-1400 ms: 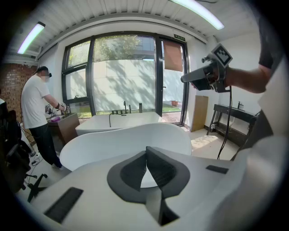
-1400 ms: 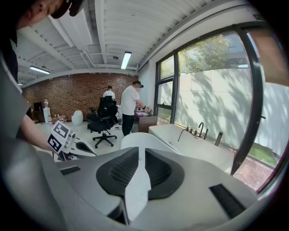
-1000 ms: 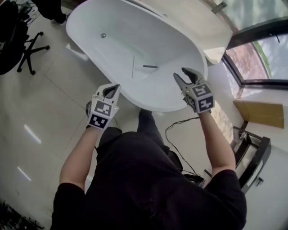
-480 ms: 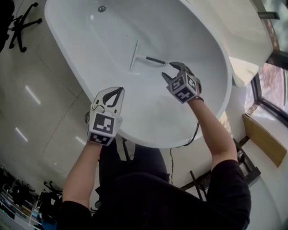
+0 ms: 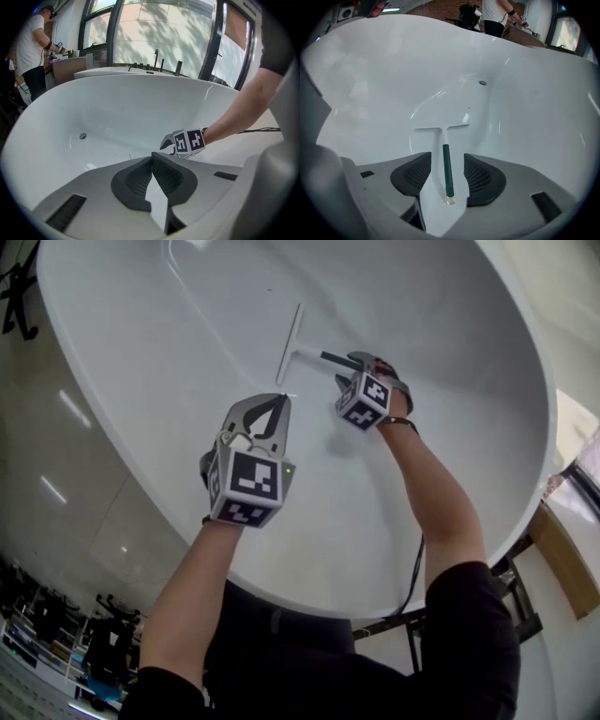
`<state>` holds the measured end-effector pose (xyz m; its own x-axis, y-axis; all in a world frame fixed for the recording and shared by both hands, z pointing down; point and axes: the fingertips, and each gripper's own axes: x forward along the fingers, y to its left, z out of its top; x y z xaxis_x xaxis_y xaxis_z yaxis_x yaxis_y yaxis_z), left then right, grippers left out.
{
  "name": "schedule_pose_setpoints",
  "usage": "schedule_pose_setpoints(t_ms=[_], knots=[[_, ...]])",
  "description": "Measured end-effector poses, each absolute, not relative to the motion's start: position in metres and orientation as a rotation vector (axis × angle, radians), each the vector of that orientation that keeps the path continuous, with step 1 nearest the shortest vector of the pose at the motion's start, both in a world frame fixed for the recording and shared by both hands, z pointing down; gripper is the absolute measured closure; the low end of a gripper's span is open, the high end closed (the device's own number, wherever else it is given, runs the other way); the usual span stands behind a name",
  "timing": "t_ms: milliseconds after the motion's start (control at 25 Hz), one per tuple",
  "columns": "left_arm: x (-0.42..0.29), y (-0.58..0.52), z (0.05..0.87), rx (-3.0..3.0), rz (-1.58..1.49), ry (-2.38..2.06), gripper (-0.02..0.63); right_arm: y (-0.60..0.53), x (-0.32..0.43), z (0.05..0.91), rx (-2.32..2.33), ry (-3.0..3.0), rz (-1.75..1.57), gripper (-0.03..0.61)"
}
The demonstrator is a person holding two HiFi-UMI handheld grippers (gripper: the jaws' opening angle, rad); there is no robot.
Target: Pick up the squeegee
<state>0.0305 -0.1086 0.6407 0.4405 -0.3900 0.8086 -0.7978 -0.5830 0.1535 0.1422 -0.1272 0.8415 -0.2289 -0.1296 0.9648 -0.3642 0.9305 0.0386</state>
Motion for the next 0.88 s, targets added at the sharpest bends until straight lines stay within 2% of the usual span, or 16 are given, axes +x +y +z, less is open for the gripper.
schedule_pose_setpoints(t_ms=[320,640,680,720,760,880], knots=[[0.044,-0.157,0.72,2.093,0.999,-1.085,0.611,-0.134,0.115,0.9,0.312,-1.828,0.237,0.354],[0.049,-0.147,0.778,2.044,1.037,-1.023,0.611,-0.131,0.119,0.95,0.276,-1.779,0.234,0.356],[0.05,-0.146,0.777,2.044,1.041,-1.02,0.611,-0.133,0.121,0.951,0.281,-1.77,0.22,0.386],[0.05,-0.146,0.776,2.046,1.045,-1.019,0.611,-0.135,0.123,0.951,0.291,-1.762,0.205,0.447],[0.051,-0.145,0.775,2.05,1.048,-1.018,0.611,-0.136,0.124,0.95,0.299,-1.757,0.193,0.469],[0.054,-0.139,0.762,2.065,1.058,-1.021,0.611,-0.131,0.126,0.938,0.306,-1.754,0.18,0.472]])
